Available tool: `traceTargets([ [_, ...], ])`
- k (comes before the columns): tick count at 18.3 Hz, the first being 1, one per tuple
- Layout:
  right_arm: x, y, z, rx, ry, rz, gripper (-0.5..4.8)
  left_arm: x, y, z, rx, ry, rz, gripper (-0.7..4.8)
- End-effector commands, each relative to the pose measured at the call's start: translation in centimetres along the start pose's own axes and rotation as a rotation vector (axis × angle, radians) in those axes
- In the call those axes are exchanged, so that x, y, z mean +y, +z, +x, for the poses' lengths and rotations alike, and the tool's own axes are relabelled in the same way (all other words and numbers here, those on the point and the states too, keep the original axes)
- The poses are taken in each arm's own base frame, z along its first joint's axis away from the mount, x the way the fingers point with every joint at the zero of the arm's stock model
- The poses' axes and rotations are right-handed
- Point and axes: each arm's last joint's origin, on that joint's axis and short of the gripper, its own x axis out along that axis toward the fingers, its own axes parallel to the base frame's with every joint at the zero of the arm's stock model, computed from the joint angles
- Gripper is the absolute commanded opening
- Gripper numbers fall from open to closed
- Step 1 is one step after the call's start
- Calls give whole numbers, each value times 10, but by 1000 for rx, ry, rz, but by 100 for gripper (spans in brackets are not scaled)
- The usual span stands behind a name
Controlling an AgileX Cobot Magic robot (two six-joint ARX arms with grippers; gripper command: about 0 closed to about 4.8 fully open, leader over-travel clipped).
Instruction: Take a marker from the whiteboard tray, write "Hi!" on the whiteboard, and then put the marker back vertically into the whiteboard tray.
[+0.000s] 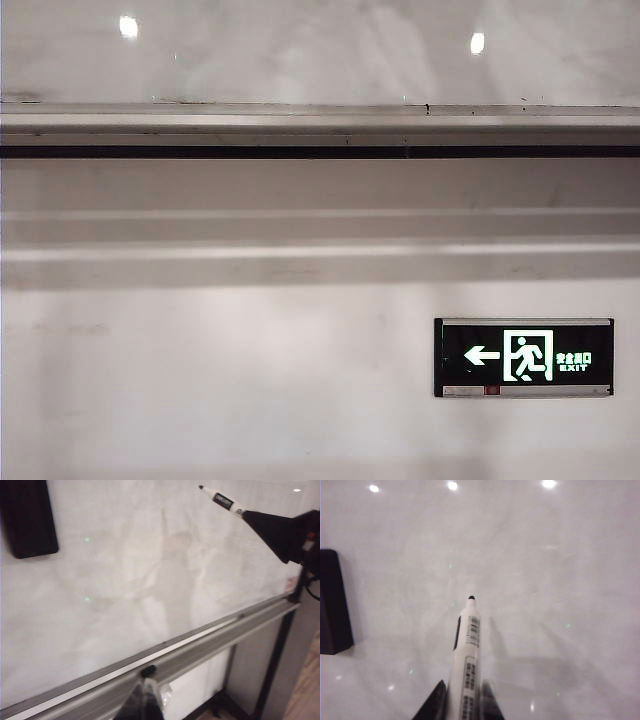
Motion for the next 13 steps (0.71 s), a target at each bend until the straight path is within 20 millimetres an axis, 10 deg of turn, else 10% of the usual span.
traceTargets([
  [1,17,-3,19,-9,22,1,-2,0,3,-1,-13,5,3,-5],
  [13,41,-40,64,68,-68,-36,-2,0,3,-1,-10,5,2,-5],
])
